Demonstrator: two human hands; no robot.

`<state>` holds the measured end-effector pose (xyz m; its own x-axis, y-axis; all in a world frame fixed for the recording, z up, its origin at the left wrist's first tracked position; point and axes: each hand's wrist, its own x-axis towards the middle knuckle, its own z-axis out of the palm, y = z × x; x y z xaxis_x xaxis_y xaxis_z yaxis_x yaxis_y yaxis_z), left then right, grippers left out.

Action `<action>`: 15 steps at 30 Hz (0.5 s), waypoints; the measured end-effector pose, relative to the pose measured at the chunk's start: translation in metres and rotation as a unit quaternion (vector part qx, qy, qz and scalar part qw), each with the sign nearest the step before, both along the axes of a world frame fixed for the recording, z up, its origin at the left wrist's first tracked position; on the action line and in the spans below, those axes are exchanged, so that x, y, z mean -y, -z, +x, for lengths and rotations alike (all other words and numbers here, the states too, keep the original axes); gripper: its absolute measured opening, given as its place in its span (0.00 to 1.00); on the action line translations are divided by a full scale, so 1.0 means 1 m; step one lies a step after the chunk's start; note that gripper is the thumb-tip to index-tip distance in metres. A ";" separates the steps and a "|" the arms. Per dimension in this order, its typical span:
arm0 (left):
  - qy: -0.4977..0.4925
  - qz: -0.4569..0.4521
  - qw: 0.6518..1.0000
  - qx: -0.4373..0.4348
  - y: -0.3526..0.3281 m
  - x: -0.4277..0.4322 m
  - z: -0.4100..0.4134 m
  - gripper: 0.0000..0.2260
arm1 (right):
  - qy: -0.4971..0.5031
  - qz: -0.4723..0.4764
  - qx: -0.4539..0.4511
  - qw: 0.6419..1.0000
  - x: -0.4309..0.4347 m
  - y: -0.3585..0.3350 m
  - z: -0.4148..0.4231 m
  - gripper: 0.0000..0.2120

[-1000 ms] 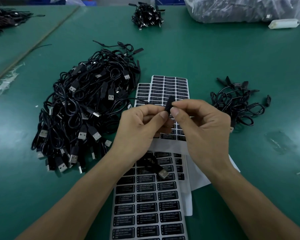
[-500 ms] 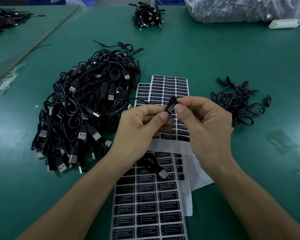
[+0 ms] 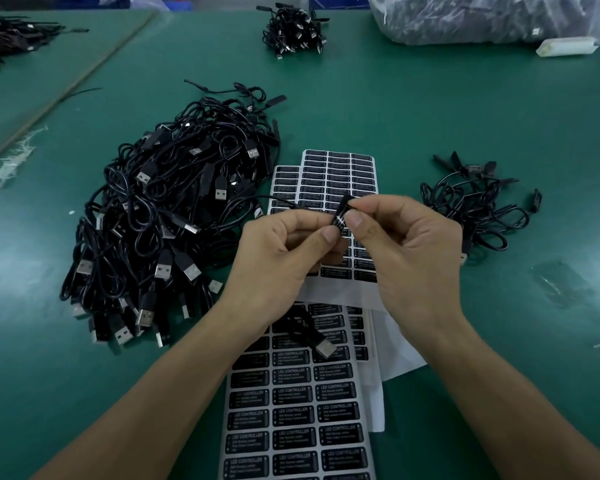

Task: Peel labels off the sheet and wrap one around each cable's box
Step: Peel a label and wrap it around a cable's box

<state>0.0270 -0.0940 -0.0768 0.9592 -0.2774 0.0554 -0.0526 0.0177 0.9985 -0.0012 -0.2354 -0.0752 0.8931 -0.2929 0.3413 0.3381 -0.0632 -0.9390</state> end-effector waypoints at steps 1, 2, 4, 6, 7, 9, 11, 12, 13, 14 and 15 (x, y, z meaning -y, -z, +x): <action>0.000 -0.001 1.000 0.001 0.000 0.000 0.000 0.04 | 0.002 -0.002 0.000 1.000 0.000 0.000 0.000 0.11; 0.000 -0.002 1.000 0.001 0.000 0.000 0.000 0.04 | 0.004 -0.005 0.001 1.000 0.000 0.000 0.000 0.11; -0.001 -0.004 1.000 -0.001 0.000 0.000 0.000 0.04 | 0.009 -0.013 0.000 1.000 0.001 0.001 0.000 0.12; -0.002 -0.005 1.000 -0.003 -0.001 0.001 -0.001 0.04 | 0.010 -0.013 0.000 1.000 0.001 0.001 0.000 0.12; -0.002 -0.005 1.000 -0.004 -0.001 0.001 -0.001 0.04 | 0.009 -0.011 0.000 1.000 0.000 0.001 0.000 0.12; -0.002 -0.003 1.000 -0.006 -0.001 0.001 -0.001 0.04 | 0.006 -0.008 0.000 1.000 0.000 0.001 0.001 0.12; -0.002 -0.002 1.000 -0.008 -0.002 0.001 -0.001 0.04 | 0.003 -0.004 0.000 1.000 0.000 0.002 0.001 0.12; -0.002 -0.003 1.000 -0.010 -0.002 0.001 -0.001 0.04 | 0.003 -0.001 0.000 1.000 0.000 0.002 0.001 0.12; -0.003 -0.003 1.000 -0.011 -0.002 0.001 -0.001 0.04 | 0.003 0.000 0.000 1.000 0.000 0.002 0.001 0.12; -0.004 -0.004 1.000 -0.012 -0.003 0.001 -0.001 0.04 | 0.003 0.001 0.000 1.000 0.000 0.002 0.001 0.12; -0.004 -0.004 1.000 -0.013 -0.003 0.001 -0.001 0.04 | 0.002 0.001 -0.001 1.000 0.000 0.002 0.001 0.12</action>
<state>0.0260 -0.0950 -0.0742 0.9626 -0.2689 0.0335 -0.0277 0.0253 0.9993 0.0002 -0.2354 -0.0770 0.8921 -0.2975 0.3400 0.3369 -0.0634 -0.9394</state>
